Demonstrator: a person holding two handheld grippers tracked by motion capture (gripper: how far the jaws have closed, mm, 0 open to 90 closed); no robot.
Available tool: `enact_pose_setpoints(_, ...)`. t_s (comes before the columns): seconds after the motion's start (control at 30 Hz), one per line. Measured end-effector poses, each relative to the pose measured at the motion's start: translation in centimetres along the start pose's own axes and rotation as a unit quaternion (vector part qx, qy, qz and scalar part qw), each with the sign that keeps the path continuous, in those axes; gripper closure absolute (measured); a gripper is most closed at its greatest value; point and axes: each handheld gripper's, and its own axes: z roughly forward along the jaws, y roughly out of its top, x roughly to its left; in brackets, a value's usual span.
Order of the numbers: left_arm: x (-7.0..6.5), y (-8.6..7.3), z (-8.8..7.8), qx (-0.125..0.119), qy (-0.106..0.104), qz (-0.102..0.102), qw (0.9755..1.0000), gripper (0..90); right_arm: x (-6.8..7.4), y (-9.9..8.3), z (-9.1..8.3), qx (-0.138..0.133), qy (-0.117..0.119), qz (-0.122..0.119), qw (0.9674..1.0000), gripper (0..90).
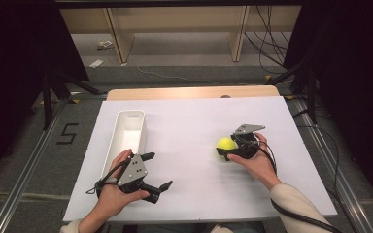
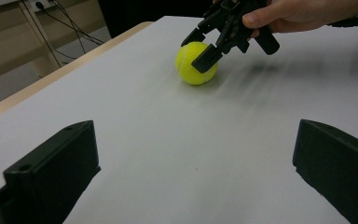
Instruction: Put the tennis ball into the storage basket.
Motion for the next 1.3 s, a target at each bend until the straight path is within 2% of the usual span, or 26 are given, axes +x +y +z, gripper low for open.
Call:
enact_pose_setpoints(0.37, -0.01, 0.03, -0.03, -0.001, 0.000, 0.000, 1.0000, 0.0, -0.20, -0.17, 0.59, 0.011, 0.005, 0.012, 0.9999, 16.1)
enact_pose_setpoints(0.8, -0.02, 0.01, -0.02, -0.001, 0.000, 0.001, 1.0000, 0.0, -0.21, -0.38, 0.92, 0.022, 0.009, 0.014, 0.9996, 18.8)
enact_pose_setpoints(1.03, -0.05, 0.03, -0.03, -0.001, -0.001, 0.001, 1.0000, 0.0, -0.13, -0.48, 1.01, 0.029, 0.009, 0.016, 0.9994, 24.8)
enact_pose_setpoints(1.3, -0.03, 0.03, -0.09, -0.002, -0.001, 0.002, 1.0000, 0.0, -0.14, -0.38, 0.88, 0.032, 0.006, 0.015, 0.9994, 26.2)
